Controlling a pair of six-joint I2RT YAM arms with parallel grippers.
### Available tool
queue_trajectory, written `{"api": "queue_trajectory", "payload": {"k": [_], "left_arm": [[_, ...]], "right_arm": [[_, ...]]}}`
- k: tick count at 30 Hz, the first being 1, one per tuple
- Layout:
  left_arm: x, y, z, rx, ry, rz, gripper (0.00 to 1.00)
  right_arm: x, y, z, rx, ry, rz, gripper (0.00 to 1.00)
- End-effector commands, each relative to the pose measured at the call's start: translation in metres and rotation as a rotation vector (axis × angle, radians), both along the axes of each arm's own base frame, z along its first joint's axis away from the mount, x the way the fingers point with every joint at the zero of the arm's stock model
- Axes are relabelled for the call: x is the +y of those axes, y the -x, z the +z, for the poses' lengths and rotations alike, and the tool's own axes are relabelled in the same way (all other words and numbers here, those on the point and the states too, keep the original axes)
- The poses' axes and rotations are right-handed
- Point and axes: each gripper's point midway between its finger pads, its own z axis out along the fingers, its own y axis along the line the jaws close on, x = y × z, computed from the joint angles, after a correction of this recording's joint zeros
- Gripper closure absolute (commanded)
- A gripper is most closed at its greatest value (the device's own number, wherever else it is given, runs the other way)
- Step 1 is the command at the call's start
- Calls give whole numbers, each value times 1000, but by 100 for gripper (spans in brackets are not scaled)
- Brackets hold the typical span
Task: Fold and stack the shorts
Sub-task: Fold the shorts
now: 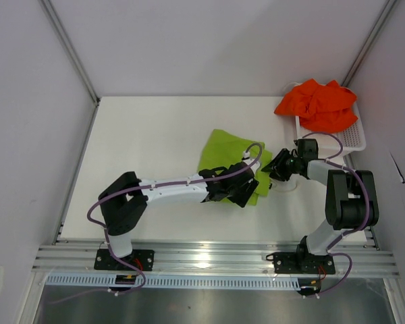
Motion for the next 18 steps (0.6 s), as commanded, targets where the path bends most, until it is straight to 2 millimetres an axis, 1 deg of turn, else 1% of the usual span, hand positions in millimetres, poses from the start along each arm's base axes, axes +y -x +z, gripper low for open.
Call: {"api": "queue_trajectory", "payload": {"k": [1, 4, 5, 7, 10, 12, 14, 15, 16, 18], "left_arm": [[-9, -17, 10, -85, 57, 28, 35], [-8, -22, 6, -110, 83, 58, 43], [-6, -24, 4, -121, 81, 74, 44], [-12, -26, 6, -123, 108, 80, 48], [-19, -23, -6, -85, 110, 78, 52], [-27, -21, -11, -63, 125, 67, 53], [-28, -19, -20, -48, 124, 67, 55], [-30, -18, -20, -43, 139, 61, 56], [-32, -18, -21, -42, 148, 58, 57], [-35, -15, -23, -39, 163, 49, 59]], "right_arm": [[3, -18, 17, -71, -17, -5, 62], [6, -18, 18, -79, -24, -2, 63], [6, -19, 18, -80, -25, -3, 63], [5, -19, 18, -78, -24, -7, 64], [5, -20, 17, -76, -24, -12, 64], [5, -21, 16, -76, -24, -12, 64], [5, -21, 16, -74, -24, -12, 64], [7, -20, 15, -74, -23, -7, 64], [15, -18, 15, -74, -24, 14, 64], [16, -18, 14, -71, -25, 17, 65]]}}
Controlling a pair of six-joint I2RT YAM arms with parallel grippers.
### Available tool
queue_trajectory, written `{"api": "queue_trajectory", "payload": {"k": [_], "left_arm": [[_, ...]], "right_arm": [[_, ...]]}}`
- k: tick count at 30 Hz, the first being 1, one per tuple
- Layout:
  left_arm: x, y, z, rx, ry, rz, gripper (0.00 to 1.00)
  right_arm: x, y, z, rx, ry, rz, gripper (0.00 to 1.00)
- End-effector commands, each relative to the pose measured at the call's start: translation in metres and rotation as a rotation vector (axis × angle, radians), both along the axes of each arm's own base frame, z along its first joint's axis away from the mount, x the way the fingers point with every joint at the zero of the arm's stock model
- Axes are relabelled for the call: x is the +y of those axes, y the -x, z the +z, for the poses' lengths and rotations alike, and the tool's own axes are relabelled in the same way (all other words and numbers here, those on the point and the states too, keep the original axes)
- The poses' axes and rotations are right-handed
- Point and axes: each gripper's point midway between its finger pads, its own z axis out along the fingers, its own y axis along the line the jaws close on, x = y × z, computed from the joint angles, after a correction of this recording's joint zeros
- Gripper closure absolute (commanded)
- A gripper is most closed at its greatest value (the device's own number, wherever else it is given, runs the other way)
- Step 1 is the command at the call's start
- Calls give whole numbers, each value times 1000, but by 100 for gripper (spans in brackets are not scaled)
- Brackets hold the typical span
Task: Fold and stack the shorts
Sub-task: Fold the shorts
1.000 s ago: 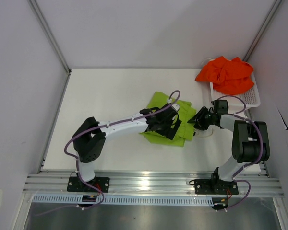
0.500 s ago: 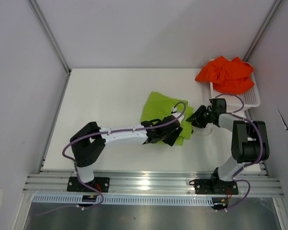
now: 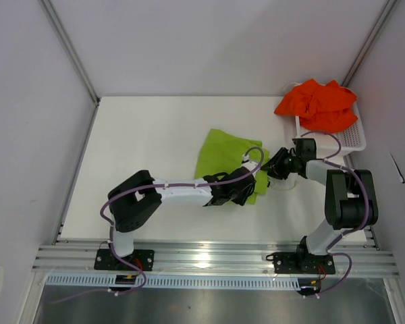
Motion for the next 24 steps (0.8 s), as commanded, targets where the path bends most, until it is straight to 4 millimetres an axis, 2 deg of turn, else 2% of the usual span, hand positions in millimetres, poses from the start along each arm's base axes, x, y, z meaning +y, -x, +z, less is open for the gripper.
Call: {"api": "queue_trajectory", "payload": {"k": [1, 8, 12, 18, 22, 24], "left_arm": [[-18, -1, 11, -7, 99, -3, 61], [-17, 3, -1, -7, 82, 17, 71], [-15, 4, -17, 18, 62, 41, 78], [-13, 8, -37, 41, 45, 50, 100], [-10, 11, -52, 62, 18, 42, 100], [-16, 12, -54, 61, 40, 26, 100]], "right_arm": [[9, -12, 9, -45, -11, 20, 65], [12, -12, 5, -40, -9, 26, 69], [15, -11, 0, -32, -9, 33, 71], [19, -12, 0, -36, -7, 40, 71], [25, -12, 1, -39, -3, 55, 73], [29, -14, 2, -44, -4, 65, 74]]}}
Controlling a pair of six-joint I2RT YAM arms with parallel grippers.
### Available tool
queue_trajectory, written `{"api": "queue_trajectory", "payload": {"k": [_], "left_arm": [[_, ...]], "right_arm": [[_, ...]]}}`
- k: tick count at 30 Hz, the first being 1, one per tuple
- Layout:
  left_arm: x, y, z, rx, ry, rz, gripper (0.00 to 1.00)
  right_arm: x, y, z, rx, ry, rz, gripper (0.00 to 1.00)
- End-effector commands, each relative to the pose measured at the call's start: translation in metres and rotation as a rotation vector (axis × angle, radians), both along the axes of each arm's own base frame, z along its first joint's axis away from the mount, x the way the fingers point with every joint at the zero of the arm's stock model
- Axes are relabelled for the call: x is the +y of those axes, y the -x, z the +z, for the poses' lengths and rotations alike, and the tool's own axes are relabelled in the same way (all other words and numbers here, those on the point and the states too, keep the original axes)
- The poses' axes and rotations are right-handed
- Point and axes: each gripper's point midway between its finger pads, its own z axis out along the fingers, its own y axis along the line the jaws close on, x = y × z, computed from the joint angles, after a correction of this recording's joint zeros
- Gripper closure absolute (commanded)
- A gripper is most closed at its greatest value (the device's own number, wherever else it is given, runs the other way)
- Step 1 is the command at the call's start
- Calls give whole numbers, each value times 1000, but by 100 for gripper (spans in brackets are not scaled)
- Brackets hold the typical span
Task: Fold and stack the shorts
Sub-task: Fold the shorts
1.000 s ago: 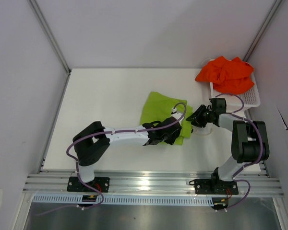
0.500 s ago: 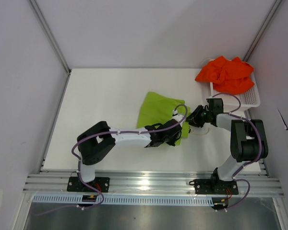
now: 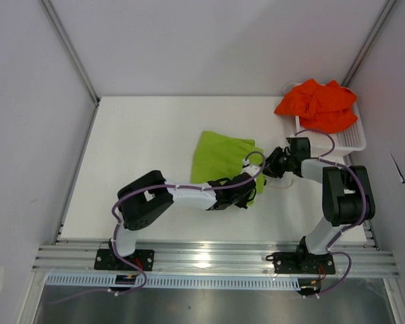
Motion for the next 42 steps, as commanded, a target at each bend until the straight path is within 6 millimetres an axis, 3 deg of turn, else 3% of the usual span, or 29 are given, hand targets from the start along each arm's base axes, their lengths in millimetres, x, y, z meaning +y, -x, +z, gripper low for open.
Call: {"api": "queue_trajectory", "payload": {"k": [1, 9, 15, 18, 21, 23, 27, 28, 30, 31, 32, 37, 38, 39, 40, 41, 42], "left_arm": [[-1, 9, -27, 29, -17, -13, 100], [1, 28, -46, 33, -30, -60, 100], [11, 33, -58, 43, -48, -56, 100], [10, 33, -54, 41, -37, -57, 100], [1, 33, -42, 44, 3, -61, 100], [-6, 33, -30, 48, 31, -68, 94], [-16, 33, 13, 53, 107, -63, 38], [-16, 34, 34, 49, 141, -64, 30], [-13, 31, 57, 58, 191, -58, 17], [-10, 33, 74, 68, 229, -68, 14], [-2, 25, 81, 74, 244, -51, 13], [37, 11, 112, 89, 279, 11, 10], [54, 5, 118, 84, 272, 38, 10], [62, 1, 123, 79, 271, 55, 10], [70, -3, 127, 73, 274, 70, 10], [87, -14, 134, 66, 285, 102, 10], [96, -16, 134, 83, 279, 108, 10]], "right_arm": [[11, -10, 6, -32, 2, 29, 74], [34, -28, 27, -126, -32, 103, 83], [56, -39, 56, -206, -98, 184, 92], [69, -40, 55, -208, -106, 239, 92], [86, -42, 37, -148, -122, 322, 89], [93, -39, 27, -97, -136, 349, 82], [79, -58, 27, -104, -91, 296, 60], [75, -63, 37, -117, -86, 281, 56], [64, -70, 45, -126, -59, 240, 46], [61, -69, 48, -122, -50, 233, 42], [58, -69, 59, -139, -38, 223, 30], [32, -54, 73, -131, 52, 102, 19], [28, -49, 88, -160, 69, 73, 14], [22, -33, 77, -109, 95, 50, 11], [17, -28, 76, -97, 124, 3, 10], [13, -20, 76, -84, 140, -32, 2], [9, -2, 79, -67, 152, -72, 1]]}}
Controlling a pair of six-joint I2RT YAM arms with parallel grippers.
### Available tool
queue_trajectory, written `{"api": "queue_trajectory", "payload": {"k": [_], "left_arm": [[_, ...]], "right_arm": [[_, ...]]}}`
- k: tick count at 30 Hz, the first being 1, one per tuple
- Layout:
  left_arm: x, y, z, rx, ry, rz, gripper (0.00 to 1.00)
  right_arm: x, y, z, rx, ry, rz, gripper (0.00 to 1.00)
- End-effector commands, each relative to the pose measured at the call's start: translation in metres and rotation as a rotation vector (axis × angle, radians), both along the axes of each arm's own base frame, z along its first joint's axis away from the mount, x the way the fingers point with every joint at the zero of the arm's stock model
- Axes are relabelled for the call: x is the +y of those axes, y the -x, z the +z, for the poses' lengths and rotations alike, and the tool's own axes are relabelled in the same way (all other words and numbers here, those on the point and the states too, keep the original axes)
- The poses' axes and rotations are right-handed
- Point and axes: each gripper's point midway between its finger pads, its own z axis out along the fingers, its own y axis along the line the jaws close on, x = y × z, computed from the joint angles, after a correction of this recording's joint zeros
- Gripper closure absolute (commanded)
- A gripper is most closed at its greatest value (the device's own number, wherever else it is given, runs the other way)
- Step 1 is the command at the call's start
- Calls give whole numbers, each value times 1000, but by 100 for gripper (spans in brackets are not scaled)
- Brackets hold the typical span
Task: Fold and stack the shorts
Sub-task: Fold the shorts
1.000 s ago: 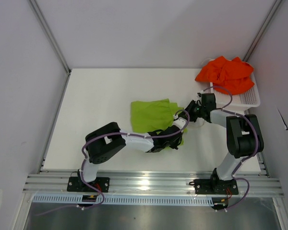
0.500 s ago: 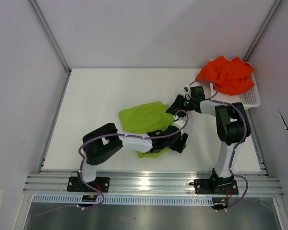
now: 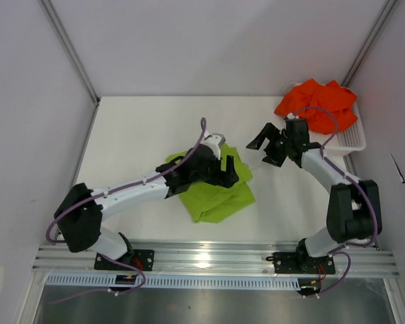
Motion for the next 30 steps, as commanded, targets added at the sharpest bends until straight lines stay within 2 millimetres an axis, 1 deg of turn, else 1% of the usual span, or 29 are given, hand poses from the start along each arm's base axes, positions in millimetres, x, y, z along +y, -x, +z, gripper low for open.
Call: {"api": "queue_trajectory", "payload": {"k": [1, 2, 3, 4, 5, 6, 7, 8, 9, 10, 11, 12, 13, 14, 15, 16, 17, 18, 19, 22, 23, 25, 26, 27, 28, 29, 30], "left_arm": [[39, -5, 6, 51, -16, 36, 10], [56, -21, 9, 43, -24, 79, 10], [66, -24, 6, 53, -46, 98, 10], [73, -30, 7, 48, -57, 114, 10], [85, -38, 5, 41, -74, 135, 10], [91, -41, 6, 43, -84, 148, 10], [100, -48, 6, 42, -95, 175, 10], [105, -51, 5, 36, -110, 186, 10], [112, -55, 6, 32, -120, 205, 10], [123, -59, 2, 43, -132, 233, 10], [129, -63, 2, 46, -134, 247, 10], [134, -64, -1, 55, -130, 252, 10], [145, -68, -3, 63, -130, 279, 10], [149, -67, -5, 67, -135, 287, 10], [154, -68, -5, 66, -135, 300, 10], [160, -69, -4, 62, -133, 319, 10], [164, -68, -5, 65, -138, 329, 10], [166, -68, -5, 64, -136, 336, 10], [169, -68, -3, 60, -134, 354, 10], [178, -69, -5, 58, -150, 394, 10], [181, -68, -5, 62, -152, 402, 10], [185, -68, -4, 61, -147, 414, 10], [186, -67, 0, 54, -139, 418, 10], [188, -67, 1, 54, -134, 423, 10], [189, -67, 3, 49, -131, 426, 10], [190, -66, 6, 45, -126, 429, 10], [190, -67, 9, 41, -121, 432, 10]], "right_arm": [[-12, 42, -1, 92, 46, -198, 0], [-16, 47, -2, 87, 64, -278, 1], [-22, 69, -5, 119, 70, -367, 1], [-6, 84, -5, 128, 54, -391, 1], [-1, 89, -2, 113, 22, -438, 0], [5, 99, 8, 85, -15, -448, 0], [11, 110, 2, 101, -20, -456, 0], [30, 124, 4, 114, -51, -435, 1], [34, 130, 5, 110, -49, -445, 1], [38, 136, 4, 120, -55, -448, 1], [50, 147, 1, 133, -58, -424, 0], [54, 149, 0, 154, -94, -458, 1], [56, 156, -12, 185, -96, -466, 0], [69, 162, -13, 193, -135, -446, 0], [75, 166, -18, 226, -176, -471, 1], [77, 173, -33, 253, -165, -474, 1], [88, 177, -34, 249, -183, -454, 0], [90, 177, -37, 252, -182, -467, 0], [91, 179, -48, 265, -151, -467, 1], [104, 177, -51, 272, -168, -442, 1], [108, 174, -57, 278, -165, -445, 0], [114, 172, -61, 284, -169, -441, 1], [116, 169, -66, 290, -162, -446, 2], [117, 168, -70, 293, -160, -450, 4], [122, 165, -69, 290, -177, -451, 6], [123, 164, -78, 302, -162, -454, 8], [126, 164, -82, 309, -156, -448, 13]]}}
